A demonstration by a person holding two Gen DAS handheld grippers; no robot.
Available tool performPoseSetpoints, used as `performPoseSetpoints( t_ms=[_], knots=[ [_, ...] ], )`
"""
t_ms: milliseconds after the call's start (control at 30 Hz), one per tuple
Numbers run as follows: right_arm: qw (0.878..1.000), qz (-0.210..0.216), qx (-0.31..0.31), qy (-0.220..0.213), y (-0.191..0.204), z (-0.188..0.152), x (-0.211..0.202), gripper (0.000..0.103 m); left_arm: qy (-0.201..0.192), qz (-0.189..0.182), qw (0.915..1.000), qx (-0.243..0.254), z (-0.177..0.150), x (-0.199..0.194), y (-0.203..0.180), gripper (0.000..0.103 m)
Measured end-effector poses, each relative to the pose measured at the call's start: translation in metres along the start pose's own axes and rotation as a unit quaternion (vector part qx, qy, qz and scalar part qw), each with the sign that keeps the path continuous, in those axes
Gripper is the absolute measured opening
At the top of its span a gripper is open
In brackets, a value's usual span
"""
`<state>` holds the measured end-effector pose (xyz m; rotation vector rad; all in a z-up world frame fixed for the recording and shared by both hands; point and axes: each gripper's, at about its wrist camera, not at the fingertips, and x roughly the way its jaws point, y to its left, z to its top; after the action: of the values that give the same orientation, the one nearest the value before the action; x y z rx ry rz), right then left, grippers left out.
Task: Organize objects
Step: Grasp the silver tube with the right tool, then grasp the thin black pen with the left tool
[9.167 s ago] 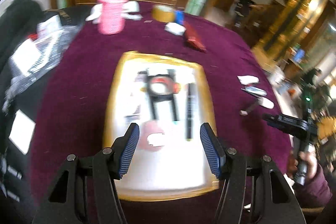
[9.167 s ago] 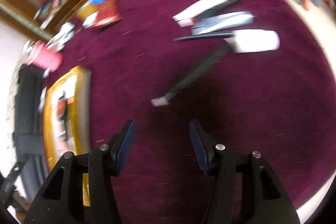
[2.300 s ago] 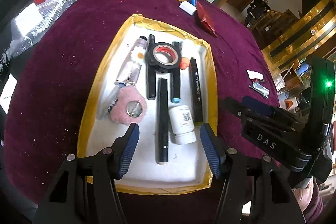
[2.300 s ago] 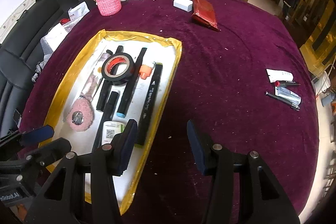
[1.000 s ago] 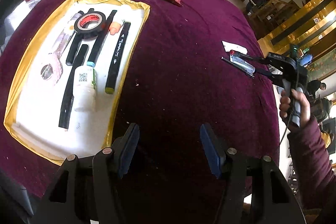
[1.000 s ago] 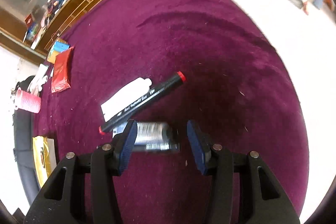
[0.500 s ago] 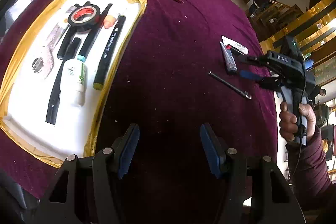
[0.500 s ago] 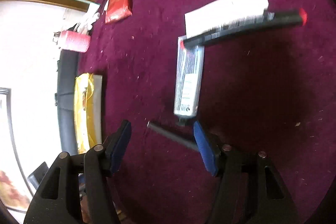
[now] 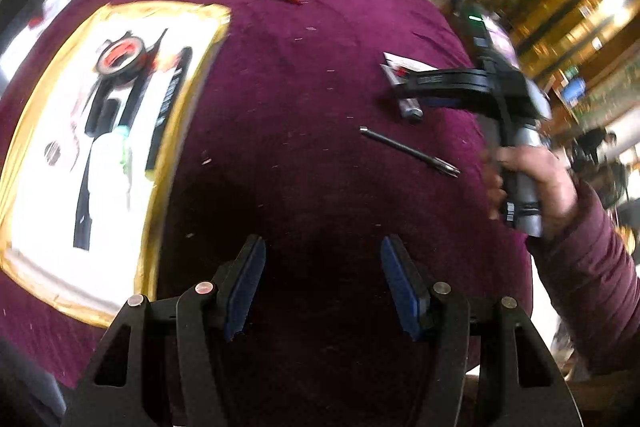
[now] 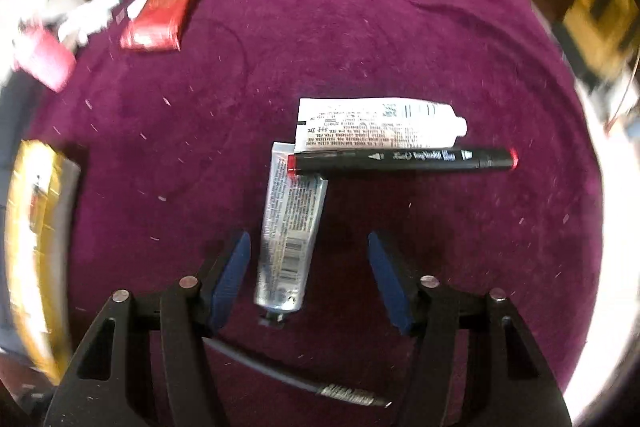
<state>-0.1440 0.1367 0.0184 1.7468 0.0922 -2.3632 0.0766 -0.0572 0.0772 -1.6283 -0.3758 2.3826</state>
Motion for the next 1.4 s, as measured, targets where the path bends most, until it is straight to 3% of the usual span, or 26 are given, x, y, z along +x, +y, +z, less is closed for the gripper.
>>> performPoseSetpoints(
  t_ms=[33, 67, 267, 433, 600, 633, 800, 833, 900, 933, 967, 1000, 1133, 1200, 1300, 1400],
  knots=[
    [1.0, 0.003, -0.006, 0.001, 0.002, -0.001, 0.001, 0.032, 0.001, -0.003, 1.0, 0.008, 0.002, 0.002, -0.004, 0.054],
    [1.0, 0.002, -0.011, -0.001, 0.001, -0.004, 0.0, 0.025, 0.001, -0.006, 0.9998, 0.018, 0.004, 0.004, -0.009, 0.054],
    [1.0, 0.019, -0.001, 0.012, -0.031, -0.03, -0.016, 0.025, -0.003, -0.011, 0.996, 0.089, 0.025, 0.023, -0.043, 0.054],
    [0.999, 0.012, 0.043, 0.023, -0.079, -0.077, -0.037, 0.025, -0.013, -0.004, 0.981, 0.194, 0.045, 0.045, -0.078, 0.054],
    [0.995, 0.029, 0.094, 0.027, -0.106, -0.116, -0.051, 0.025, -0.009, -0.007, 0.9481, 0.318, 0.058, 0.081, -0.121, 0.054],
    [0.993, 0.039, 0.105, 0.027, -0.111, -0.122, -0.053, 0.026, 0.002, -0.001, 0.9359, 0.352, 0.058, 0.094, -0.133, 0.054],
    [0.989, 0.061, 0.134, 0.022, -0.123, -0.137, -0.058, 0.026, 0.026, 0.08, 0.8903, 0.448, 0.045, 0.139, -0.158, 0.054],
    [0.989, 0.061, 0.135, 0.021, -0.123, -0.139, -0.059, 0.026, 0.021, 0.087, 0.8886, 0.45, 0.043, 0.141, -0.158, 0.054],
    [0.989, 0.06, 0.133, 0.017, -0.122, -0.141, -0.061, 0.026, 0.054, 0.065, 0.9029, 0.422, 0.047, 0.141, -0.153, 0.053],
    [0.99, 0.058, 0.131, 0.015, -0.12, -0.142, -0.061, 0.026, 0.063, 0.048, 0.9115, 0.404, 0.048, 0.137, -0.151, 0.048],
    [0.99, 0.057, 0.129, 0.012, -0.119, -0.143, -0.061, 0.026, 0.088, 0.024, 0.9168, 0.389, 0.048, 0.137, -0.148, 0.033],
    [0.99, 0.056, 0.127, 0.01, -0.119, -0.145, -0.062, 0.026, 0.106, 0.005, 0.9217, 0.373, 0.047, 0.137, -0.144, 0.032],
    [0.992, 0.048, 0.119, 0.005, -0.115, -0.144, -0.061, 0.026, 0.114, -0.012, 0.9264, 0.359, 0.038, 0.131, -0.138, 0.032],
    [0.992, 0.046, 0.117, 0.004, -0.114, -0.144, -0.062, 0.026, 0.099, -0.015, 0.931, 0.351, 0.041, 0.125, -0.136, 0.032],
    [0.991, 0.05, 0.121, 0.005, -0.117, -0.144, -0.061, 0.026, 0.062, -0.02, 0.9295, 0.363, 0.048, 0.115, -0.14, 0.034],
    [0.99, 0.055, 0.127, 0.005, -0.119, -0.142, -0.061, 0.026, 0.043, -0.003, 0.9152, 0.401, 0.055, 0.118, -0.145, 0.046]
  ],
)
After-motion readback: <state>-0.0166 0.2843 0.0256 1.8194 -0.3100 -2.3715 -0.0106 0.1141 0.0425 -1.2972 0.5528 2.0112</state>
